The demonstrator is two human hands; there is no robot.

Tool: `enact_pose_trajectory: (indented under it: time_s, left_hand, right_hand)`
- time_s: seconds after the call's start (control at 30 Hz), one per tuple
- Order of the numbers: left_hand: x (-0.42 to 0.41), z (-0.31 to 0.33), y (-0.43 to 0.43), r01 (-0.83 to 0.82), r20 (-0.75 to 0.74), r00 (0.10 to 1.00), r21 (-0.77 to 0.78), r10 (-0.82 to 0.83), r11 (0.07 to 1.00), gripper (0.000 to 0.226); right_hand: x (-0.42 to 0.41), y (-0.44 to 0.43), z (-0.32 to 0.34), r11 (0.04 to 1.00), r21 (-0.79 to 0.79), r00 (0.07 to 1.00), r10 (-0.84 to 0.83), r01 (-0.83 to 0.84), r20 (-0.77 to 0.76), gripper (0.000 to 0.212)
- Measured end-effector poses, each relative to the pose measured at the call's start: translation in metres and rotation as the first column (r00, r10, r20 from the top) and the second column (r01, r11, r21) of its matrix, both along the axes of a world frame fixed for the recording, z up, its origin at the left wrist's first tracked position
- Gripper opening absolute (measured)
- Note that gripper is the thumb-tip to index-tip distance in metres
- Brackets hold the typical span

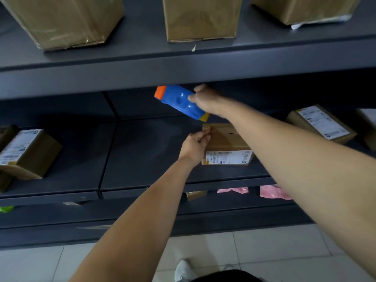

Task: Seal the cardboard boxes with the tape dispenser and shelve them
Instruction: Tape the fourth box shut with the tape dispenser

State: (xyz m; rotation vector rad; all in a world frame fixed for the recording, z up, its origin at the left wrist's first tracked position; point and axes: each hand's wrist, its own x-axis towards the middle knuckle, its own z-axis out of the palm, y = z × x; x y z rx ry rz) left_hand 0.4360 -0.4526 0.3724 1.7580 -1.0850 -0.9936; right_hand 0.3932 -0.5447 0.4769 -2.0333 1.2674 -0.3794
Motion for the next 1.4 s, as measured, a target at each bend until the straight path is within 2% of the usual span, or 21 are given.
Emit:
enact_pose_trajectory:
  time_s: [0.1, 0.17, 0.23, 0.33, 0.4, 0.5, 0.6, 0.7, 0.77, 0.83, 0.87, 0.93, 1.0, 1.13, 1.3, 1.4]
  left_hand:
    - [-0.001, -0.004, -0.002, -0.003, 0.002, 1.0, 0.006, 0.003, 1.0, 0.032]
    - [0.0, -0.001, -0.004, 0.002, 0.058, 0.998, 0.019, -0.003, 1.0, 0.032]
    - [0.001, 0.003, -0.007, -0.005, 0.158, 0.987, 0.05, -0.003, 0.999, 0.032]
    - [0.0, 0.01, -0.012, -0.011, 0.285, 0.958, 0.052, -0.005, 0.999, 0.032]
    - [-0.001, 0.013, -0.016, 0.002, 0.332, 0.943, 0.026, -0.011, 1.0, 0.033]
    - [-0.001, 0.015, -0.018, 0.022, 0.385, 0.922, 0.023, -0.029, 1.0, 0.035]
    - [-0.001, 0.017, -0.018, 0.038, 0.391, 0.919, 0.033, -0.048, 0.999, 0.032]
    - [0.003, 0.019, -0.018, -0.044, 0.267, 0.962, -0.036, 0.052, 0.998, 0.024]
    - [0.001, 0.027, -0.017, -0.162, 0.038, 0.985, -0.09, 0.166, 0.983, 0.023]
    - [-0.001, 0.039, -0.018, -0.243, -0.266, 0.94, -0.082, 0.214, 0.967, 0.026]
    - [-0.001, 0.044, -0.02, -0.233, -0.39, 0.9, -0.06, 0.192, 0.971, 0.032]
    - [-0.003, 0.053, -0.022, -0.163, -0.542, 0.83, -0.013, 0.13, 0.987, 0.039]
    - [-0.005, 0.057, -0.024, -0.126, -0.602, 0.791, 0.013, 0.108, 0.992, 0.037]
    - [-0.007, 0.057, -0.025, -0.177, -0.693, 0.703, 0.048, 0.161, 0.983, 0.029]
    - [-0.014, 0.057, -0.022, -0.236, -0.827, 0.505, 0.141, 0.245, 0.962, 0.016]
    - [-0.02, 0.057, -0.022, -0.298, -0.816, 0.497, 0.159, 0.295, 0.941, 0.019]
  right_hand:
    - [-0.049, -0.005, 0.008, 0.996, 0.006, 0.992, -0.091, 0.091, 0.084, 0.025]
    - [-0.076, -0.005, 0.005, 0.984, 0.022, 0.969, -0.175, 0.174, 0.173, 0.017]
    - [-0.098, -0.005, -0.003, 0.964, 0.071, 0.932, -0.267, 0.257, 0.247, 0.032]
    - [-0.122, -0.006, -0.017, 0.951, 0.095, 0.924, -0.308, 0.294, 0.226, 0.067]
    - [-0.131, -0.004, -0.02, 0.96, 0.103, 0.937, -0.276, 0.26, 0.215, 0.072]
    - [-0.143, -0.002, -0.021, 0.951, 0.138, 0.914, -0.304, 0.275, 0.27, 0.093]
    - [-0.152, -0.002, -0.024, 0.951, 0.15, 0.911, -0.304, 0.271, 0.279, 0.073]
    - [-0.157, -0.003, -0.028, 0.944, 0.169, 0.899, -0.323, 0.284, 0.295, 0.065]
    - [-0.159, -0.002, -0.029, 0.938, 0.188, 0.891, -0.337, 0.291, 0.303, 0.058]
    - [-0.161, -0.003, -0.031, 0.939, 0.192, 0.892, -0.333, 0.285, 0.305, 0.06]
    - [-0.162, -0.003, -0.031, 0.941, 0.189, 0.896, -0.327, 0.28, 0.301, 0.061]
    - [-0.162, -0.001, -0.03, 0.947, 0.182, 0.906, -0.307, 0.263, 0.289, 0.056]
    - [-0.161, 0.0, -0.027, 0.955, 0.171, 0.918, -0.282, 0.242, 0.28, 0.047]
    - [-0.162, 0.006, -0.02, 0.973, 0.131, 0.943, -0.217, 0.189, 0.252, 0.038]
    - [-0.162, 0.009, -0.016, 0.982, 0.118, 0.954, -0.173, 0.148, 0.244, 0.035]
    - [-0.163, 0.008, -0.013, 0.984, 0.106, 0.964, -0.16, 0.14, 0.211, 0.043]
